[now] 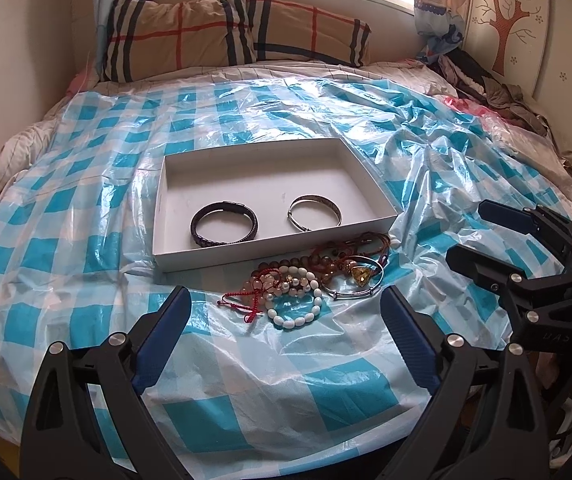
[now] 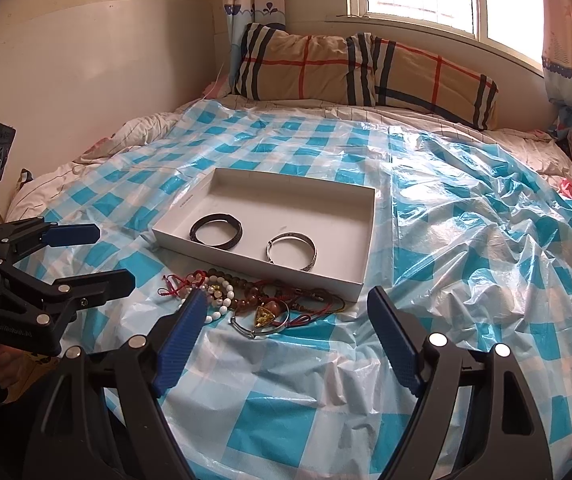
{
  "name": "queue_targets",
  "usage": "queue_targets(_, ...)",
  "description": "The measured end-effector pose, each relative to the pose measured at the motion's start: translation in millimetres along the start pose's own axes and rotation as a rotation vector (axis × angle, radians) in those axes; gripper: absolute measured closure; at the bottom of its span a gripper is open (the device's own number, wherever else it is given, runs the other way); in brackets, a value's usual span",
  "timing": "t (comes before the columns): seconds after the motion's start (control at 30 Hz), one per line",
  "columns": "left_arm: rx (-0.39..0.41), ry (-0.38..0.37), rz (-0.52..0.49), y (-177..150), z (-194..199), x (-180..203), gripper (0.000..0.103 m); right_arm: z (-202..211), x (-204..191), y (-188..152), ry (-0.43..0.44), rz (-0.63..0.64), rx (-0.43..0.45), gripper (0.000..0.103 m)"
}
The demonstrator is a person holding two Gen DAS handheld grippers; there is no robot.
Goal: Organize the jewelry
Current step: 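Withdraw both tools from the tray and move toward the jewelry pile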
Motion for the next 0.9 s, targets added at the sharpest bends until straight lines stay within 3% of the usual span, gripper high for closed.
queue_targets(0.33,-0.062,0.043,0.042,-20,-11,-39,0.011,0,0,-14,0.012,-0.009,-0.021,0.024)
queue_targets(0.9,-0.098,0.065,0.040,-24,-28,-48,0.011,-37,-22,-17,0.092,0.036,-0.057,0.024)
Point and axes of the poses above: each gripper's, at about its wrist camera, not at the fingertips, and z roughly against the way its jaws point, x to its right, y to its top, the point moved 2 cm from there along -z, roughly the way its jaws point, and after that the axes turned 15 degrees about z, right-handed, at the moved point
